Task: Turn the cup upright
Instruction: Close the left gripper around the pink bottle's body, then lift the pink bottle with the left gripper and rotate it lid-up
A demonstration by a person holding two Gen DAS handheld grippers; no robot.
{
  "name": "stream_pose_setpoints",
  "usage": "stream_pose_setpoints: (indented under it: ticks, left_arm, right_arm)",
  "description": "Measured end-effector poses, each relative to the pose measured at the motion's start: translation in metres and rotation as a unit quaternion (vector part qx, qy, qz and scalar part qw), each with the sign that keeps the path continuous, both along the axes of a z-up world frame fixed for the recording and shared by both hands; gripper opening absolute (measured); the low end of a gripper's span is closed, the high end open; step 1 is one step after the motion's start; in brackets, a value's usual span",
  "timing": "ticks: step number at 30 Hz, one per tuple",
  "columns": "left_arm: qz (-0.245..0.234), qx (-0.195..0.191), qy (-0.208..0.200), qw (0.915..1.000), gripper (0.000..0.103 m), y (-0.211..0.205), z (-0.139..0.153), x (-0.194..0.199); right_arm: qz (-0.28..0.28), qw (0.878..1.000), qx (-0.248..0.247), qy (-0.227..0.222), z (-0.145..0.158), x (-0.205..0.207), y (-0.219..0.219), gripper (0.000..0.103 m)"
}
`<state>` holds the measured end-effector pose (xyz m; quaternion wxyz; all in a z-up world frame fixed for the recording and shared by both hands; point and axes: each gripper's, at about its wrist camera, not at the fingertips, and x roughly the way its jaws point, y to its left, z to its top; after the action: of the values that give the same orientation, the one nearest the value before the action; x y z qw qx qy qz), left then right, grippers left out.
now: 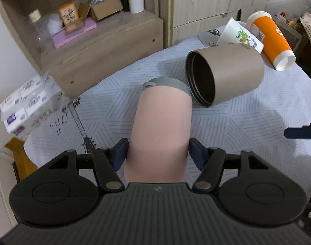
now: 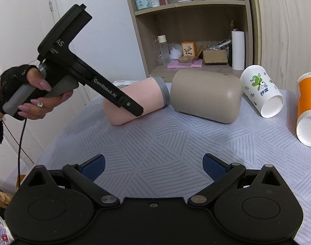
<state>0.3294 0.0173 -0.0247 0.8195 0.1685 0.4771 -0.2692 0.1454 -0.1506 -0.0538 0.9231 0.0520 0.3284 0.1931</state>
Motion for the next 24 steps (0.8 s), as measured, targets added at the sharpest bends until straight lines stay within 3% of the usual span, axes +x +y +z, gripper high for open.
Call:
stream_pose_setpoints:
  ticks: [9, 14, 24]
  left_arm:
    - [0.039, -0.011, 0.027, 0.9988, 0.063, 0.002, 0.000, -0.011]
    - [0.072, -0.038, 0.056, 0.9951, 0.062, 0.008, 0.004, -0.021]
    - [0.101, -0.051, 0.101, 0.9884, 0.062, -0.002, 0.002, -0.060]
  right_arm:
    - [0.010, 1.000, 0.010, 0.007, 0.000, -0.002, 0.000, 0.103]
    - [0.025, 0.999, 0.035, 0.017, -0.002, -0.005, 0.000, 0.103]
    - [0.039, 0.998, 0.053, 0.023, 0.001, -0.016, -0.003, 0.103]
